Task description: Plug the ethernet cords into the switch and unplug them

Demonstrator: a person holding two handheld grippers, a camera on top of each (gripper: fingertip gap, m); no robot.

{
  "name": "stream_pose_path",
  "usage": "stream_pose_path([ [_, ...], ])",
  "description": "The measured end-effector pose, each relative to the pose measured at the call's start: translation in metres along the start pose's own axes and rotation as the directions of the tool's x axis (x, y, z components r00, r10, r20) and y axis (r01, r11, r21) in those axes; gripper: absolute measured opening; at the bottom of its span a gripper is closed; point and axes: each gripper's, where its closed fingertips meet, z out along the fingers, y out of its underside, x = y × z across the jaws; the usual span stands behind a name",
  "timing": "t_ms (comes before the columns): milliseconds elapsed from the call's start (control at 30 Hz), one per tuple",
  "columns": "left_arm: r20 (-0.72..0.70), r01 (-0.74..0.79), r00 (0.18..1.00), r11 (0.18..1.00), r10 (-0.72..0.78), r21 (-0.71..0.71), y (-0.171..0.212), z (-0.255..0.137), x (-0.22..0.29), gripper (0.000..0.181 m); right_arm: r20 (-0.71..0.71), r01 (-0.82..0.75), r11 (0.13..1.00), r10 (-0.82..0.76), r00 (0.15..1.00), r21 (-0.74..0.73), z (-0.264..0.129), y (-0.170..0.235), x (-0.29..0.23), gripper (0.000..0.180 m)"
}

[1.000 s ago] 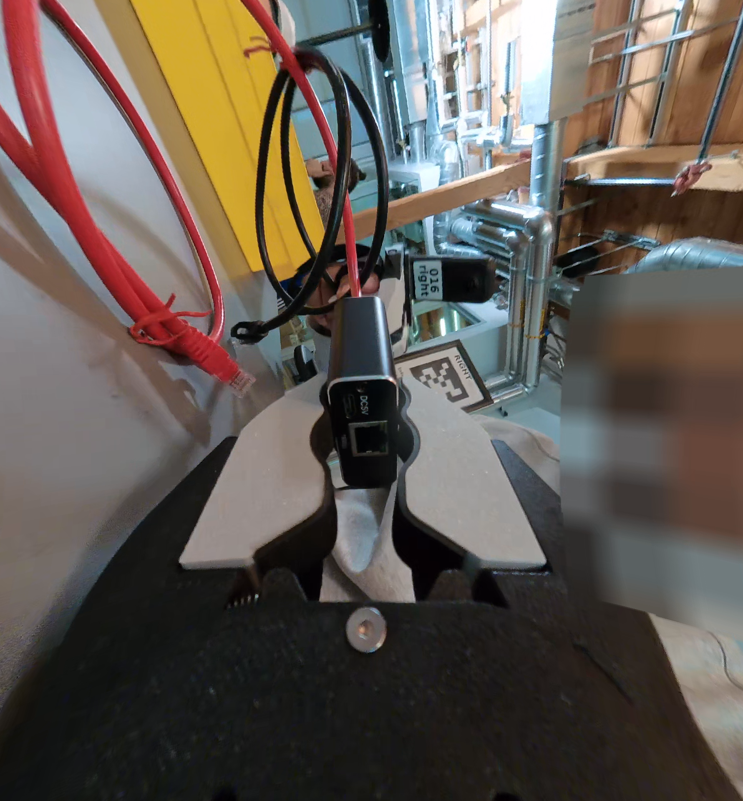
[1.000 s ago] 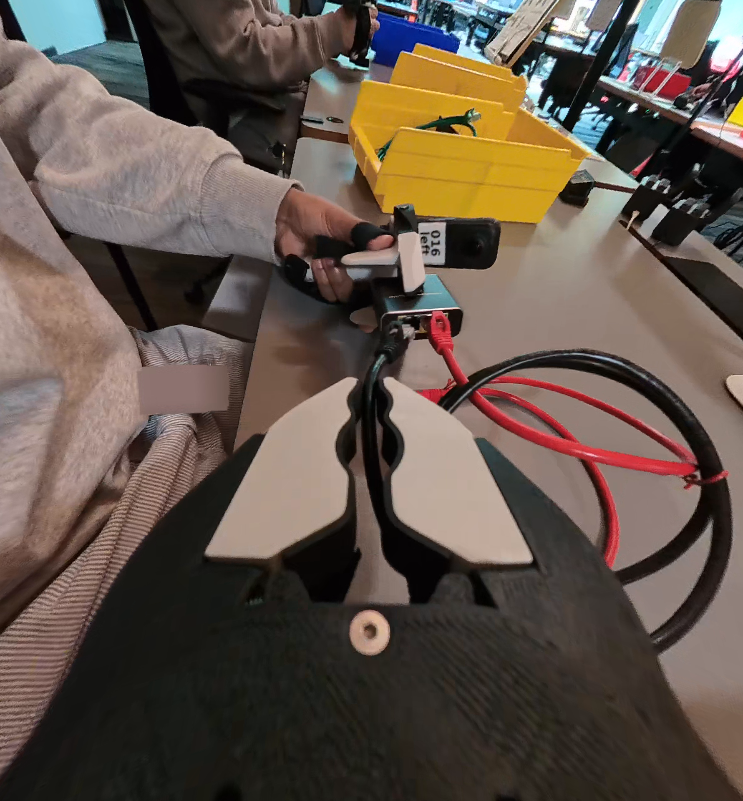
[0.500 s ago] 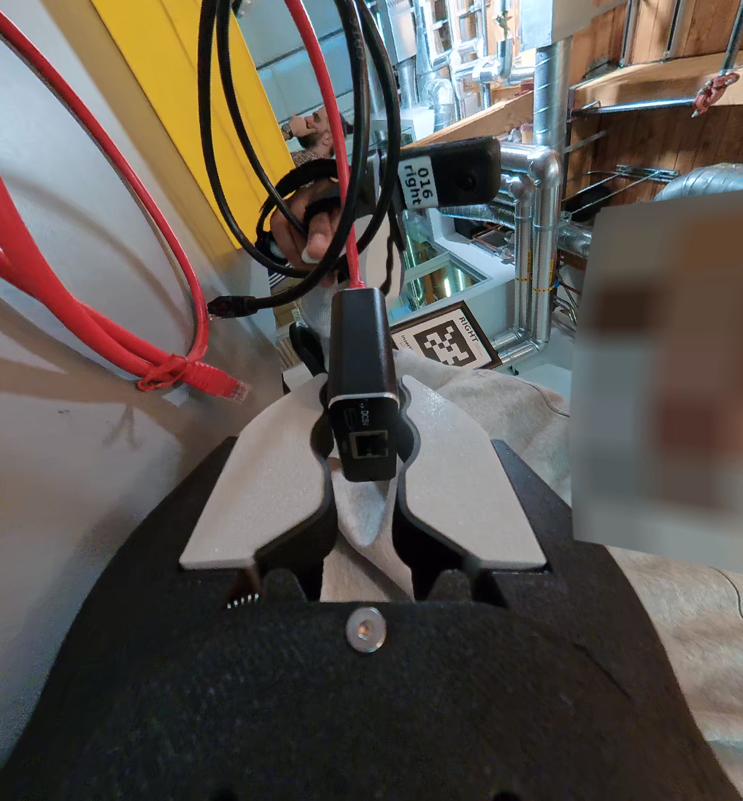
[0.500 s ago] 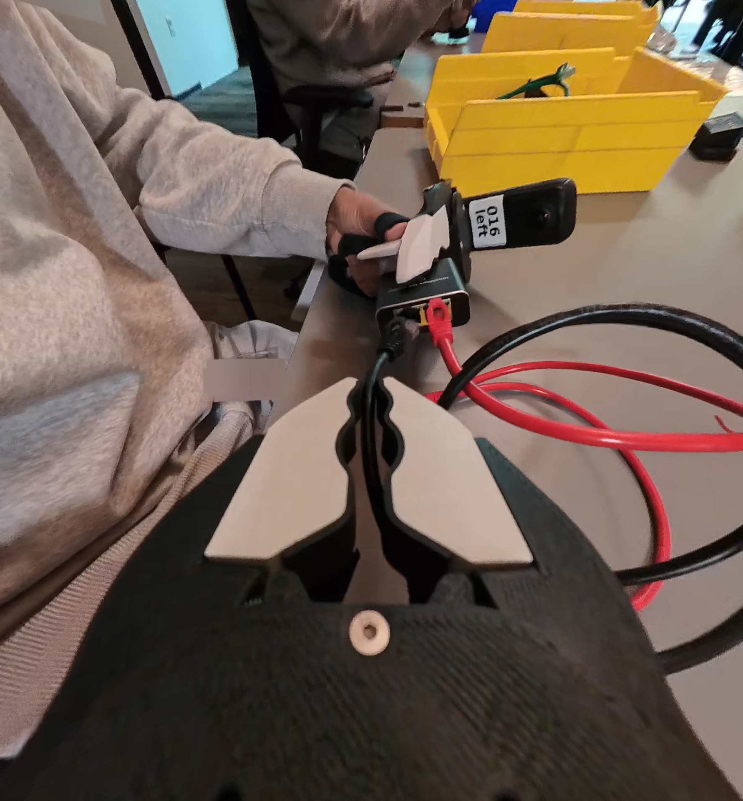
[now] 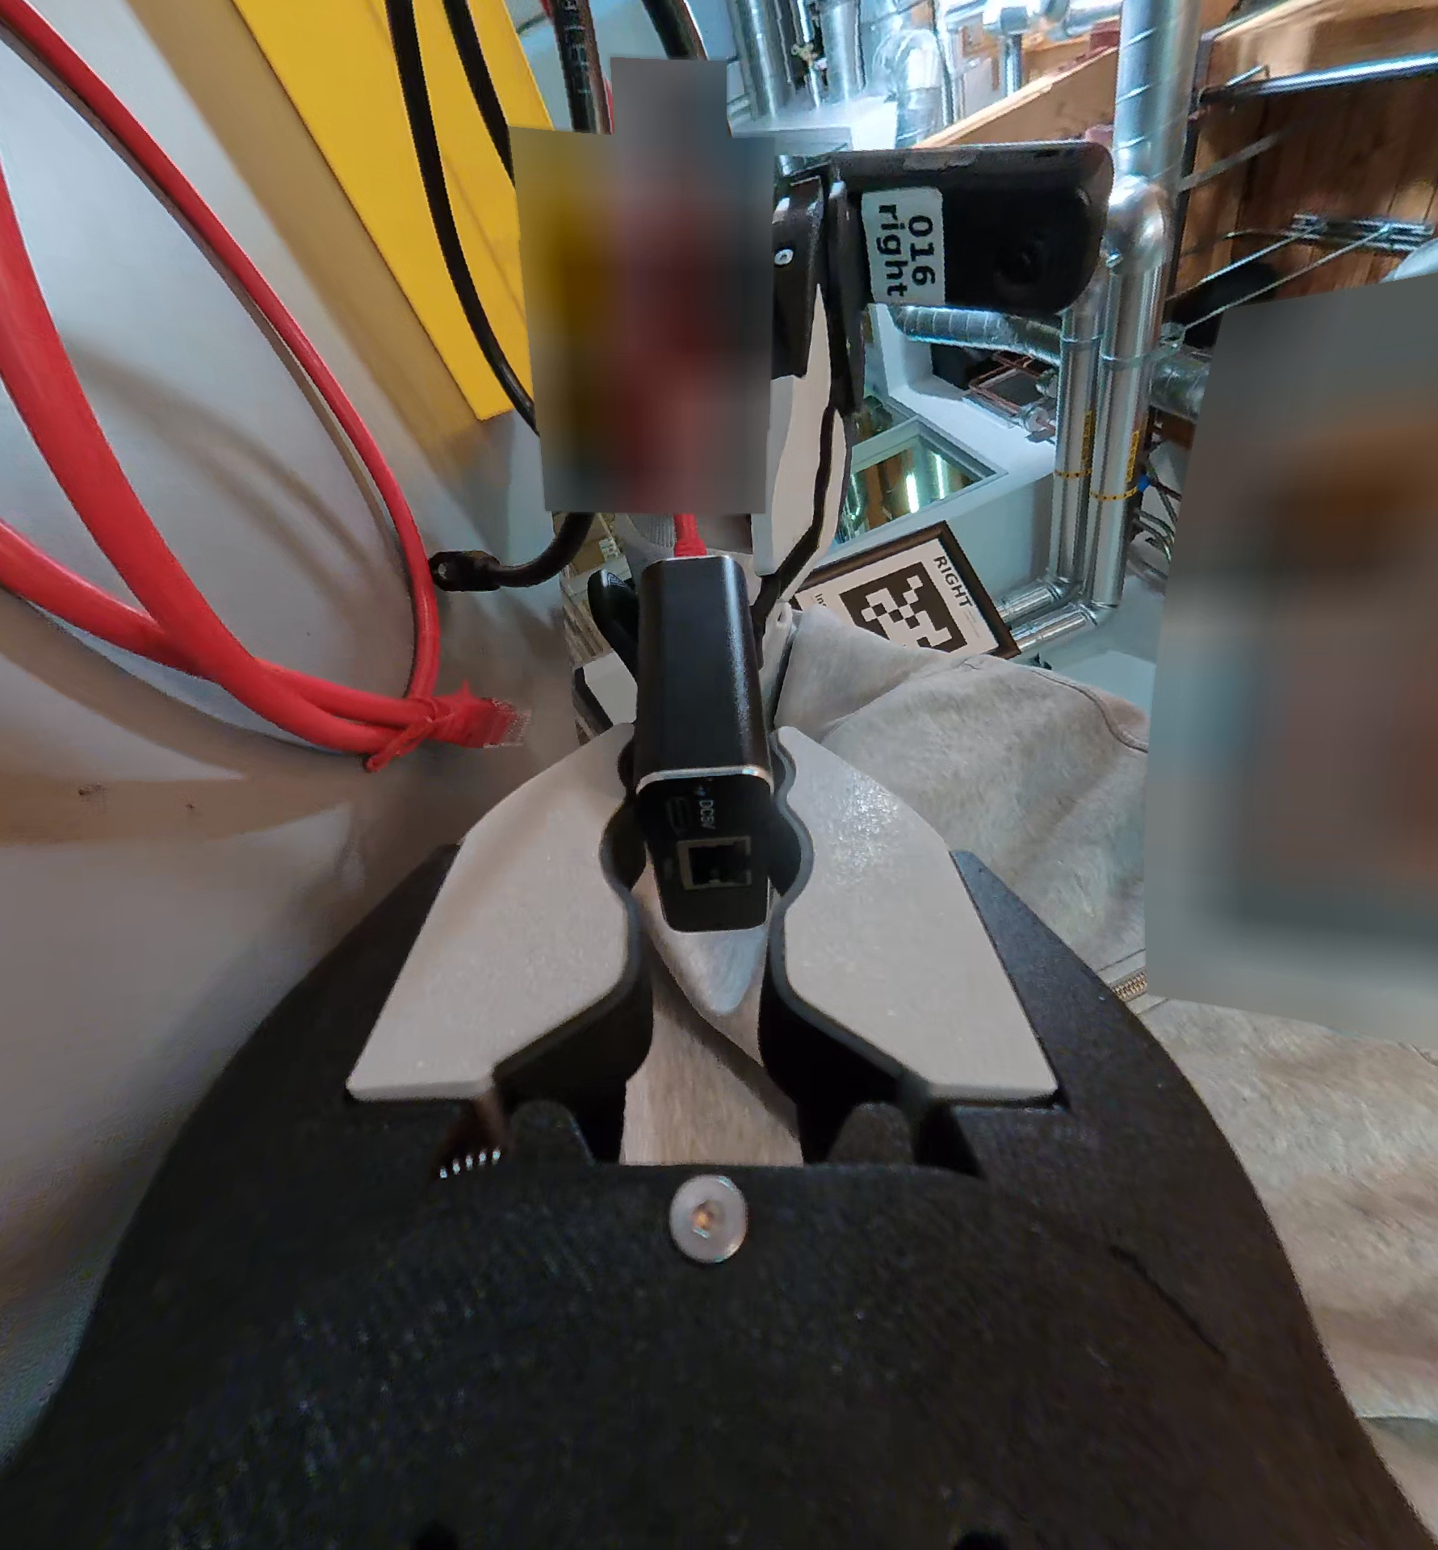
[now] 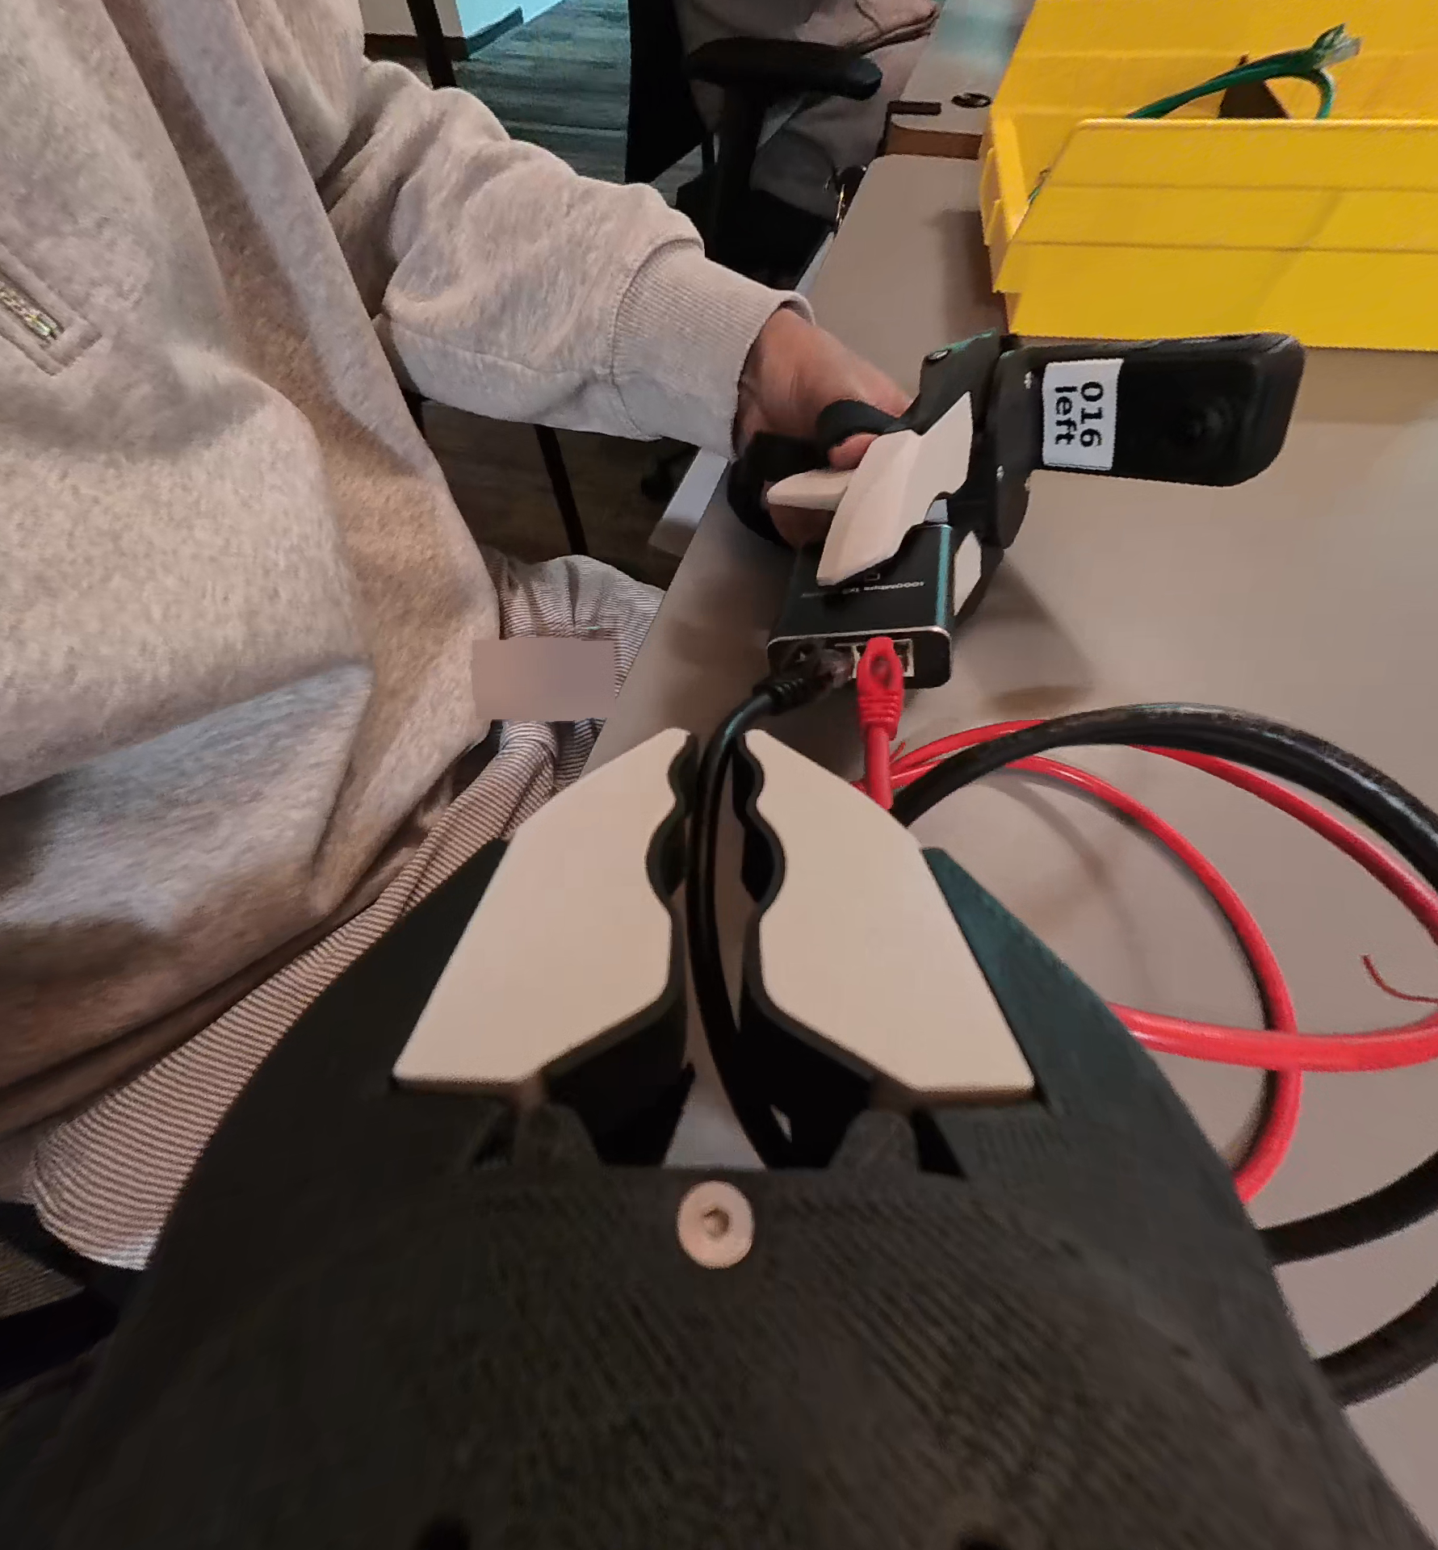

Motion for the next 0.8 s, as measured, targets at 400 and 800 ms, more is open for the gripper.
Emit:
stream_pose_path([
  [400, -0.028, 0.005, 1.000, 1.000, -0.006, -0.025, 0.004, 0.000, 0.004, 0.024, -0.109, 0.014, 0.993, -0.027, 0.994, -0.117, -0.006, 0.015, 0.015, 0.005],
  [800, -0.025, 0.040, 0.999, 0.999, -0.040, -0.008, 0.001, -0.001, 0.001, 0.024, -0.164, 0.131, 0.951, -0.182, 0.969, -0.281, 0.001, 0.028, 0.011, 0.006],
])
